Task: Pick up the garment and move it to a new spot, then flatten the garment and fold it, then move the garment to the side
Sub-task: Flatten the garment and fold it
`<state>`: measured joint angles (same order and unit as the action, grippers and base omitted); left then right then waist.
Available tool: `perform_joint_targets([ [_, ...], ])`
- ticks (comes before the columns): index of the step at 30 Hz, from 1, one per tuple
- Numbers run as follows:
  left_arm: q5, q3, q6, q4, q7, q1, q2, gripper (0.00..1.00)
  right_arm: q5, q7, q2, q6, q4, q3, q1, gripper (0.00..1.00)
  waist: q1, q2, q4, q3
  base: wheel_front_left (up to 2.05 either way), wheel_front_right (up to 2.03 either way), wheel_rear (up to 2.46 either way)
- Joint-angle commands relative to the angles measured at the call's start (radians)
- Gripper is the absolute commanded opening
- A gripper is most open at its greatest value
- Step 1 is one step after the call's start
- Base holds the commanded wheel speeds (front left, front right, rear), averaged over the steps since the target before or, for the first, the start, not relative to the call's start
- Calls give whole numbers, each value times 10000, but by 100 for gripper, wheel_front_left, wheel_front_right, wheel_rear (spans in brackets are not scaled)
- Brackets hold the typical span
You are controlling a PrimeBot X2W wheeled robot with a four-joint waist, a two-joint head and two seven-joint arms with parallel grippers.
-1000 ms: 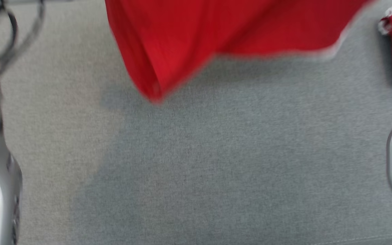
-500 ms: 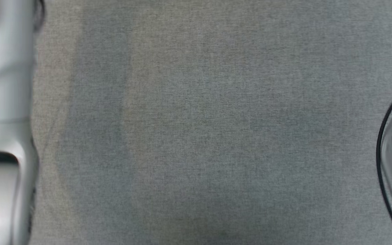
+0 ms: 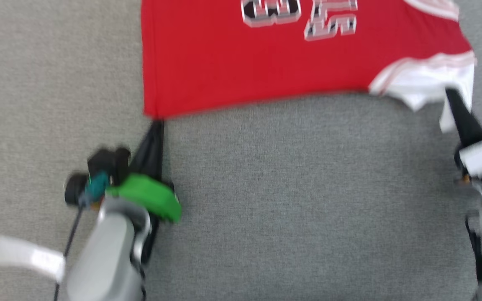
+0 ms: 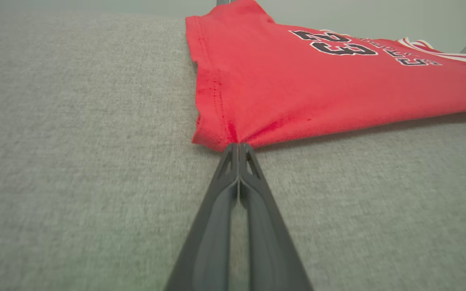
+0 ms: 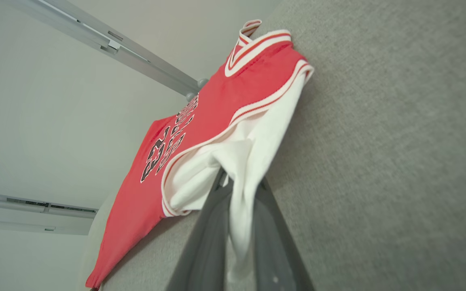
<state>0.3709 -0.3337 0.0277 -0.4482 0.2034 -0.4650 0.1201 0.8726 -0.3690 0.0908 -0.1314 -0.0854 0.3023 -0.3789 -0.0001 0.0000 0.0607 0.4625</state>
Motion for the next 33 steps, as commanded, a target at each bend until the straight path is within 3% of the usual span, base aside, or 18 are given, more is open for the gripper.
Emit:
perform_joint_targets([
  [1, 268, 99, -179, 445, -77, 921, 26, 0, 171, -61, -10, 16, 355, 284, 874, 0, 1, 0, 109, -1640, 0, 0, 0],
  [10, 1069, 83, -1596, 4986, -1250, 6423, 216, 0, 1112, -913, -363, 16, 3109, 1052, 6431, 0, 1, 0, 416, -2872, 0, 0, 0],
  [14, 1337, -205, -1969, 6538, -2016, 8008, 251, 0, 1664, -484, -380, 16, 3318, 882, 8092, 0, 1, 0, 437, -2972, 0, 0, 0],
  [16, 1520, -422, -1915, 6986, -2398, 8438, 327, 0, 1811, -249, -380, 14, 3276, 690, 8414, 0, 1, 0, 356, -2949, 0, 0, 0],
  [22, 1247, -748, -1830, 7728, -3429, 7843, 785, 0, 881, -495, -381, 8, 3349, 406, 7482, 0, 1, 0, -18, -2842, 0, 0, 0],
  [28, 851, -678, -1670, 7662, -4643, 6173, 1301, 0, -854, -2018, -5, 8, 2907, 130, 5454, 0, 1, 0, -269, -2516, 0, 0, 0],
  [33, 1219, -744, -1396, 7104, -5494, 4813, 1135, 0, -1710, -3205, 446, 8, 2560, 43, 4035, 0, 1, 0, -201, -2253, 0, 0, 0],
])
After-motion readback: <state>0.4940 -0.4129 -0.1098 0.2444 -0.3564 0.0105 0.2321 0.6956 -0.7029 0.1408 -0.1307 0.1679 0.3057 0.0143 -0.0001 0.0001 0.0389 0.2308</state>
